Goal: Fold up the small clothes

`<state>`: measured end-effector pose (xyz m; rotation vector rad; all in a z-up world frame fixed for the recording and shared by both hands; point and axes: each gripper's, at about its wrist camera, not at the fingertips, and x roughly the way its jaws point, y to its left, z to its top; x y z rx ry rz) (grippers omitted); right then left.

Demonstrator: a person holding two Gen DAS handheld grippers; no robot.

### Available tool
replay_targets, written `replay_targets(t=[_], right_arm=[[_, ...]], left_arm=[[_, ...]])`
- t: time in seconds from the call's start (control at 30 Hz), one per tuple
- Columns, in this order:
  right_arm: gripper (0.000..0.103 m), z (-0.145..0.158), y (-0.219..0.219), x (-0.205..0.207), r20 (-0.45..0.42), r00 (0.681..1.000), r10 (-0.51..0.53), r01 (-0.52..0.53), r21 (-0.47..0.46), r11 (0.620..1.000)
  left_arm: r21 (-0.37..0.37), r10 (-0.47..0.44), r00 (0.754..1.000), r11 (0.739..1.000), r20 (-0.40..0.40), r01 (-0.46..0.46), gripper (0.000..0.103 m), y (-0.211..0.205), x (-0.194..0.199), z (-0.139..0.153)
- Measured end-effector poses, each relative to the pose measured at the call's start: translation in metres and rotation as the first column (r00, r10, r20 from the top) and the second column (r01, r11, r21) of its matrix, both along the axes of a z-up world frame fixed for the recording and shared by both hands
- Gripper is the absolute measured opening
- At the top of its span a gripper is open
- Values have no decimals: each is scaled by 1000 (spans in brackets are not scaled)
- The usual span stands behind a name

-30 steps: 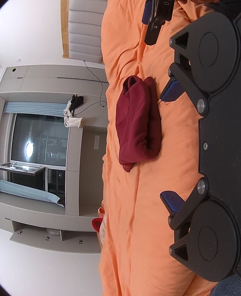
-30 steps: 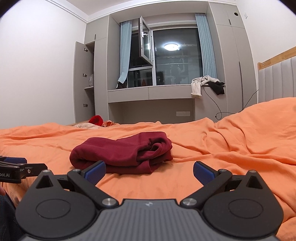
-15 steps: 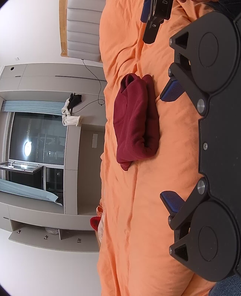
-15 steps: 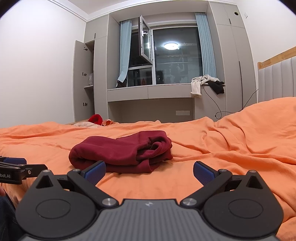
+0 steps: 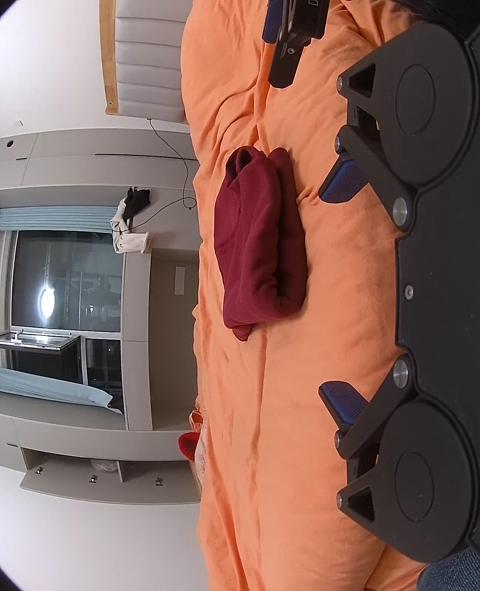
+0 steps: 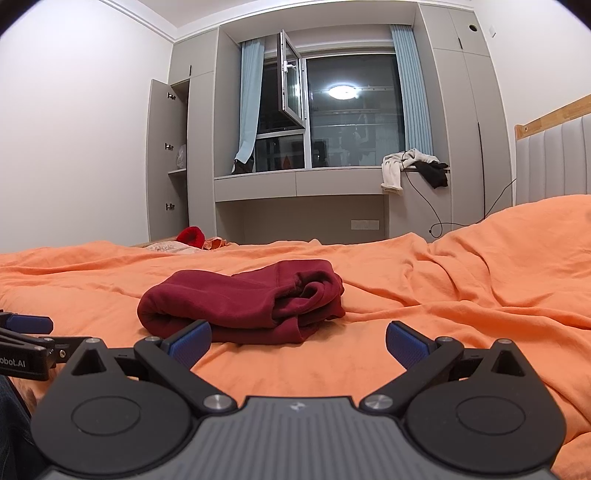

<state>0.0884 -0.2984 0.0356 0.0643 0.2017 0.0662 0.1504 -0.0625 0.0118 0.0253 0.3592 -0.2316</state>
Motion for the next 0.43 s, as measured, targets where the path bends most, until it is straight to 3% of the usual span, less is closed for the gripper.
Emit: replay_targets(t=[0.43], right_arm=[[103,-2,0,0,-6,1000,1,-1,-6,1000]], left_arm=[[18,-10,1000,1000,2,10,102,-3,-3,-1]])
